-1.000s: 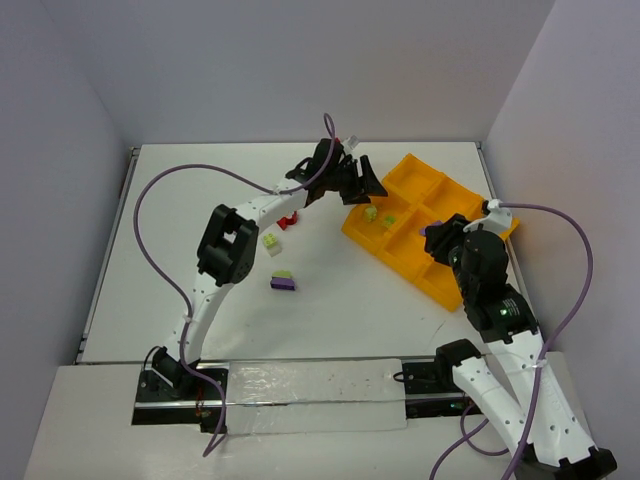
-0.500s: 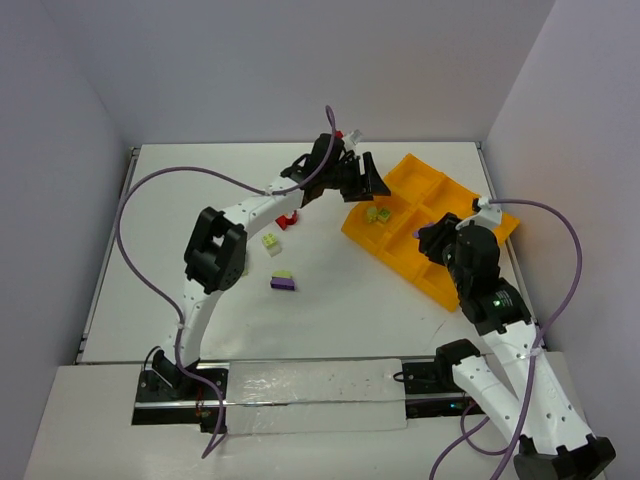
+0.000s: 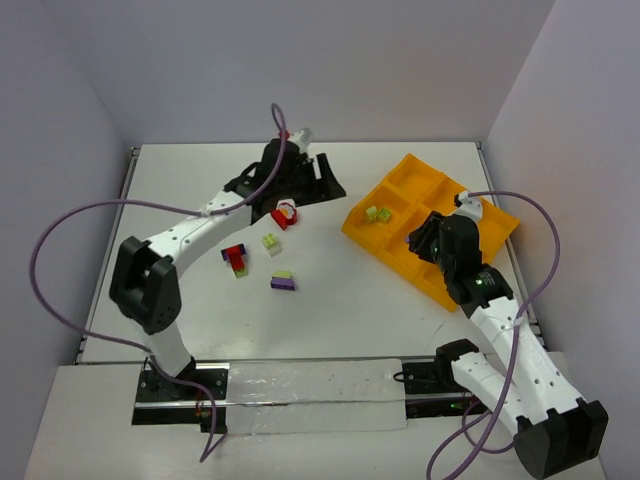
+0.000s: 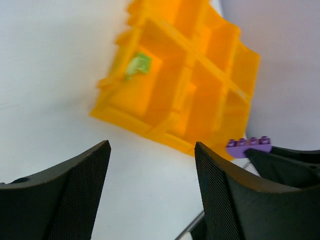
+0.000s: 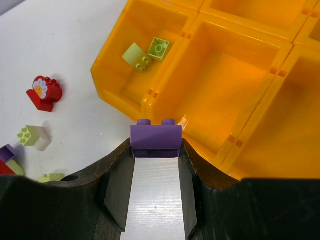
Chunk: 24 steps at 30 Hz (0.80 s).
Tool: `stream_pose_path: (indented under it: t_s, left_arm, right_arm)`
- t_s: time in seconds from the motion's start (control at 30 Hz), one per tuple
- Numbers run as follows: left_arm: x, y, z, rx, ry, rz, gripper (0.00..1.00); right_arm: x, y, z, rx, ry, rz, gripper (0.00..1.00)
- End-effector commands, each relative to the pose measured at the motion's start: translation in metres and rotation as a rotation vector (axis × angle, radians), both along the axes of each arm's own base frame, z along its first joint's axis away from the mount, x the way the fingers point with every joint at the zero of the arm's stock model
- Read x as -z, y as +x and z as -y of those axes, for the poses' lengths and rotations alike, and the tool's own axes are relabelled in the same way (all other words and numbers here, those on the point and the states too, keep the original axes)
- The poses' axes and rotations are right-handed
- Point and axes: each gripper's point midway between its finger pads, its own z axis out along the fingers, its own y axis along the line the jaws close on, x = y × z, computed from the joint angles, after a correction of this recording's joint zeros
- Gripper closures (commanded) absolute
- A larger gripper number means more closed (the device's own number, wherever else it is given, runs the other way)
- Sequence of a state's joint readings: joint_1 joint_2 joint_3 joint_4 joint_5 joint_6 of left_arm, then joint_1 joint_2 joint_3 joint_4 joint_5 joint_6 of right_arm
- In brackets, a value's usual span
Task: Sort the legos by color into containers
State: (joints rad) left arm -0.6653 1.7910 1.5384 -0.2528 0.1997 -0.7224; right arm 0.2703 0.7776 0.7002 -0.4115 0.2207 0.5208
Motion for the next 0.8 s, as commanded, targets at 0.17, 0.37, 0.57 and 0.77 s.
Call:
stream_pose_path:
  t_s: [0.17, 0.37, 0.57, 0.77]
  left_arm:
    - [0.023, -0.013, -0.129, -0.304, 0.237, 0.018, 0.25]
    - [0.031, -0.029, -0.168, -0.378, 0.312, -0.005, 0.25]
    - [0.035, -0.036, -0.202, -0.483, 0.347, -0.015, 0.25]
    - [0.040, -0.041, -0.220, -0.527, 0.358, -0.034, 0.25]
  right_arm:
    - [0.005, 0.021, 0.006, 0.054, -0.010, 0.034, 1.00]
    - [0.014, 0.027, 0.006, 0.053, 0.008, 0.035, 0.99]
    - [0.022, 0.033, 0.009, 0.058, 0.016, 0.029, 0.98]
    - [0.031, 0.039, 0.010, 0.047, 0.021, 0.017, 0.96]
